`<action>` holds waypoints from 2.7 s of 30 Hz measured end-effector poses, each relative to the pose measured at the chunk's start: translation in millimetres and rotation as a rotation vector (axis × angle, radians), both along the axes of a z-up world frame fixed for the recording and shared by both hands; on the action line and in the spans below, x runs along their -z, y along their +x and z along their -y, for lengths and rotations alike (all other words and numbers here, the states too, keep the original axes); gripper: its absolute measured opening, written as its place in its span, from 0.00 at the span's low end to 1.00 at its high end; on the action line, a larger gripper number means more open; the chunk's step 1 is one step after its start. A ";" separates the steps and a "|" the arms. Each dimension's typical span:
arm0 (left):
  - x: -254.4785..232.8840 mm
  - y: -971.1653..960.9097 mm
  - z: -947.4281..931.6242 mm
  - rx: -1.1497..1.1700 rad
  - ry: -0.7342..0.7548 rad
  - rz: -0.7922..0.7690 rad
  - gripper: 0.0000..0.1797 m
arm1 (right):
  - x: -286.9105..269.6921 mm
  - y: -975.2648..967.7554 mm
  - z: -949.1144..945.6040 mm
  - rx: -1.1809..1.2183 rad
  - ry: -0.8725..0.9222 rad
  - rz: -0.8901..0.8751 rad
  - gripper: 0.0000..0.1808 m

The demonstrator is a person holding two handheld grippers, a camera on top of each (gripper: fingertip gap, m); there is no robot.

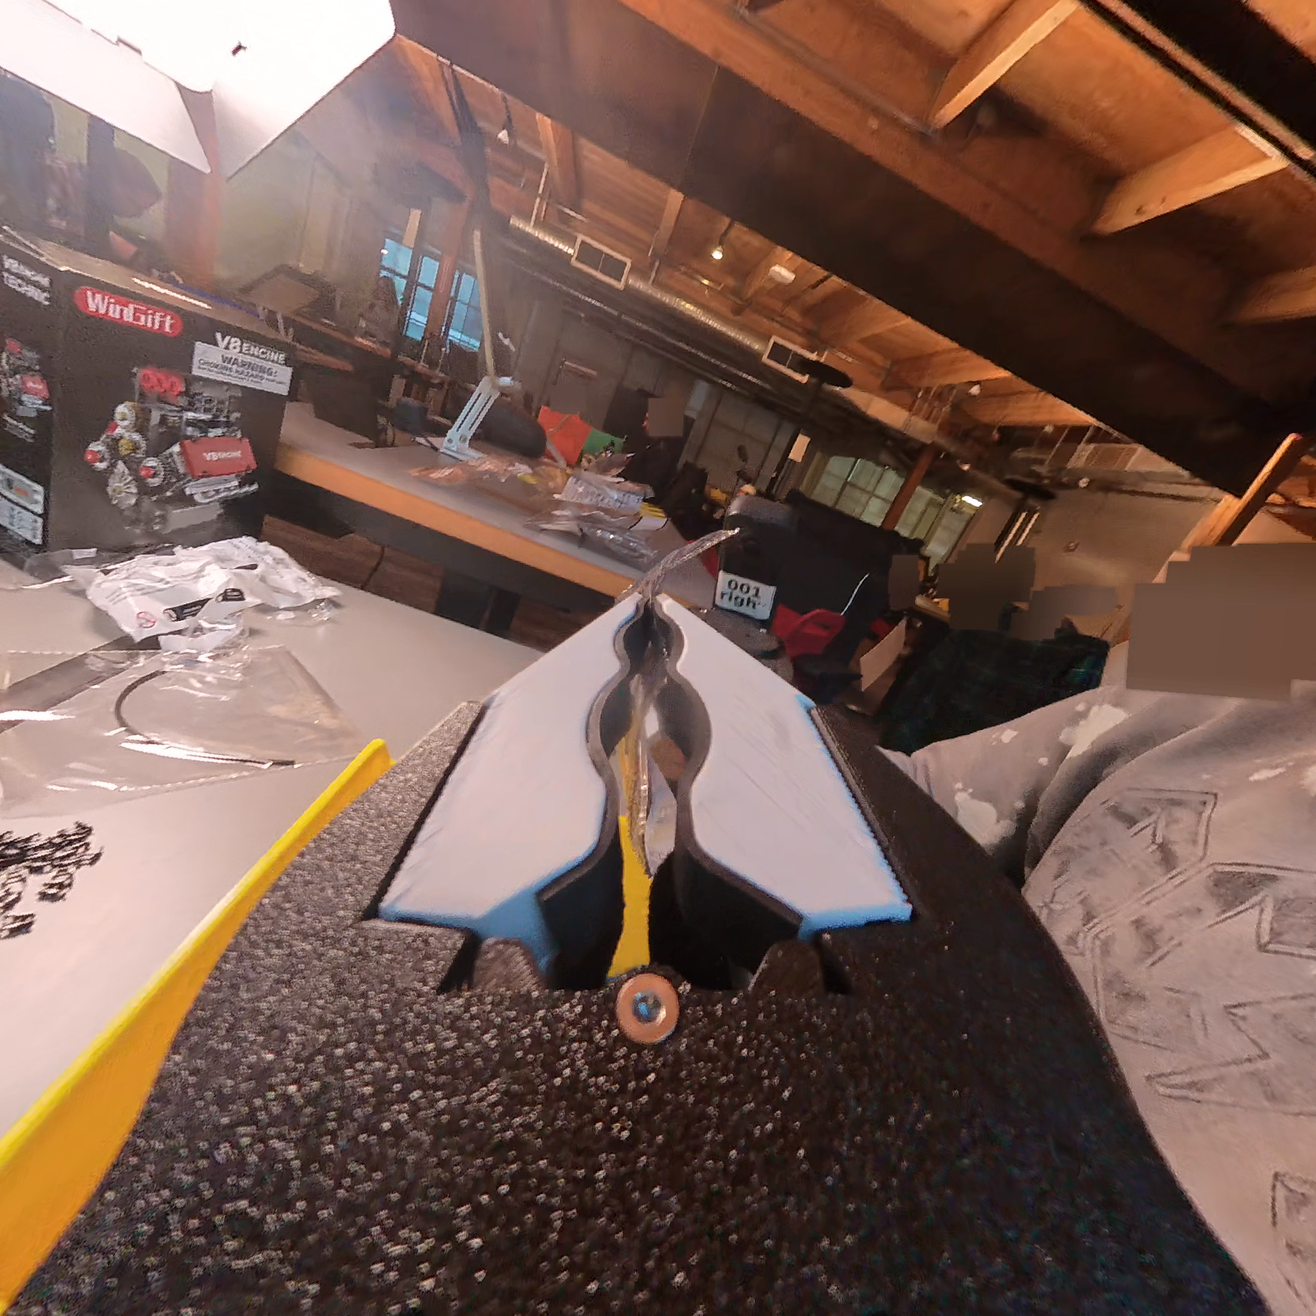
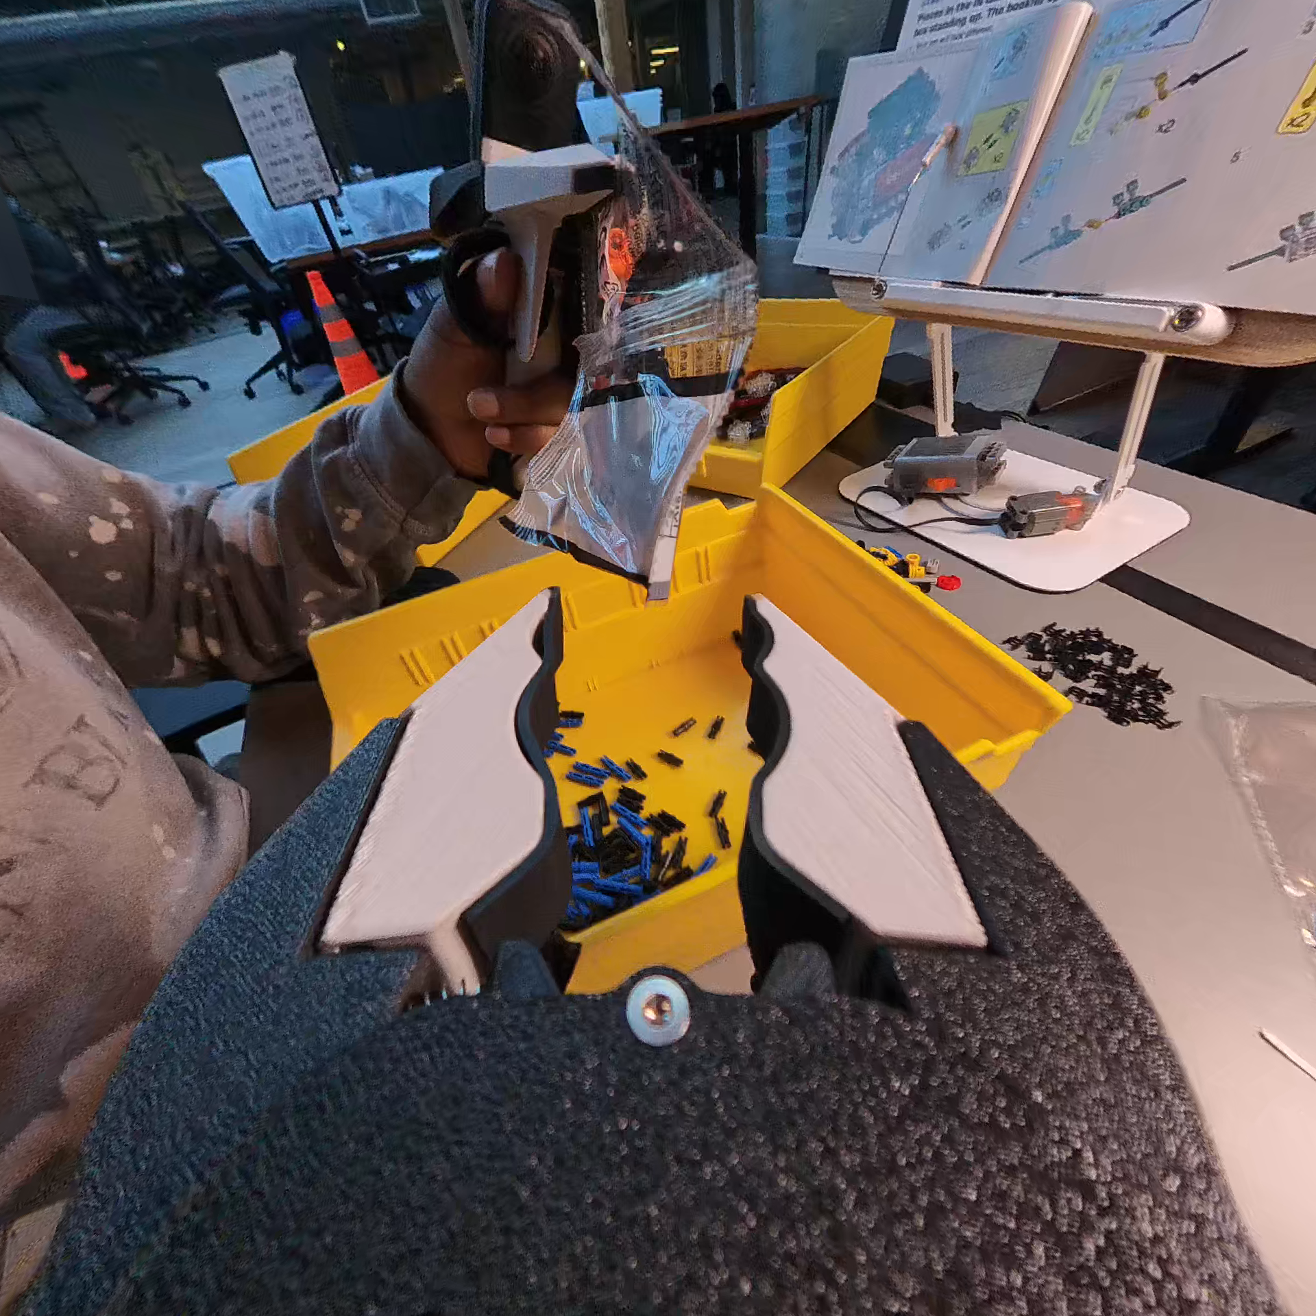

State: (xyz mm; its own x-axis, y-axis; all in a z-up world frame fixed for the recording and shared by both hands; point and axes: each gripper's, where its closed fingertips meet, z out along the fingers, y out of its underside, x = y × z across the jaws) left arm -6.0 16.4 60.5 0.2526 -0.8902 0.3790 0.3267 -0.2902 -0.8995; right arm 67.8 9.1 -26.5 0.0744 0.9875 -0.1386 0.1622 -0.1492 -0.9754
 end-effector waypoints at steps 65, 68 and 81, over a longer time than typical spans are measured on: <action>152.1 -35.0 -41.8 -0.153 0.047 -0.932 0.00 | 35.8 -85.0 -65.9 -0.147 0.225 0.633 0.00; 147.4 -40.0 -44.3 -0.147 -0.021 -0.834 0.00 | 33.4 -89.3 -69.1 -0.131 0.157 0.535 0.00; 119.9 -57.8 -47.0 -0.069 -0.177 -0.428 0.00 | 52.1 -68.0 -82.9 -0.091 0.182 0.431 0.03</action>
